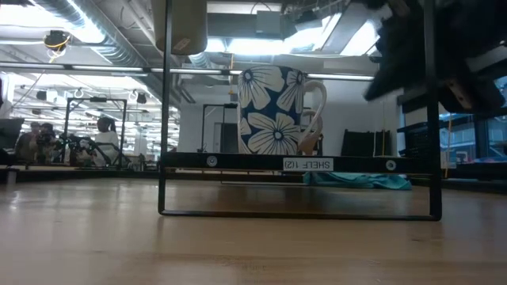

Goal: Stack small to large cups/mugs on shelf
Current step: Put the gray cup on the shelf

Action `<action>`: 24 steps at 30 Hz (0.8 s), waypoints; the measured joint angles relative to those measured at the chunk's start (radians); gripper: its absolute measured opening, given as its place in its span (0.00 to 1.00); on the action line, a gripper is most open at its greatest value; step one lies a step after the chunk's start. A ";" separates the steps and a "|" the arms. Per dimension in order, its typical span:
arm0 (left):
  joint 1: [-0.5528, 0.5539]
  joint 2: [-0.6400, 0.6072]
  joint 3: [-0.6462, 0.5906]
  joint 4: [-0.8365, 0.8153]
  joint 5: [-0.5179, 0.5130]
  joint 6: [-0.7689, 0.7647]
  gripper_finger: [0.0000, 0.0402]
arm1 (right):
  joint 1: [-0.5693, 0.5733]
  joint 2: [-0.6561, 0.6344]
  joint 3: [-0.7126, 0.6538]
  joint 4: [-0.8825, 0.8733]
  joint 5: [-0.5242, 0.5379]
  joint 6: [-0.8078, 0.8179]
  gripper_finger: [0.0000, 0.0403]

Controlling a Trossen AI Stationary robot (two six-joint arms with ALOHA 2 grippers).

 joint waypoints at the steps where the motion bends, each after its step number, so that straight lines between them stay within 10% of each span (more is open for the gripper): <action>1: 0.000 0.000 0.000 0.000 0.000 0.003 0.00 | 0.000 0.000 0.000 -0.034 -0.004 0.002 0.01; 24: 0.000 0.000 0.000 0.000 0.000 0.035 0.00 | 0.009 -0.006 0.000 -0.105 -0.158 0.057 0.00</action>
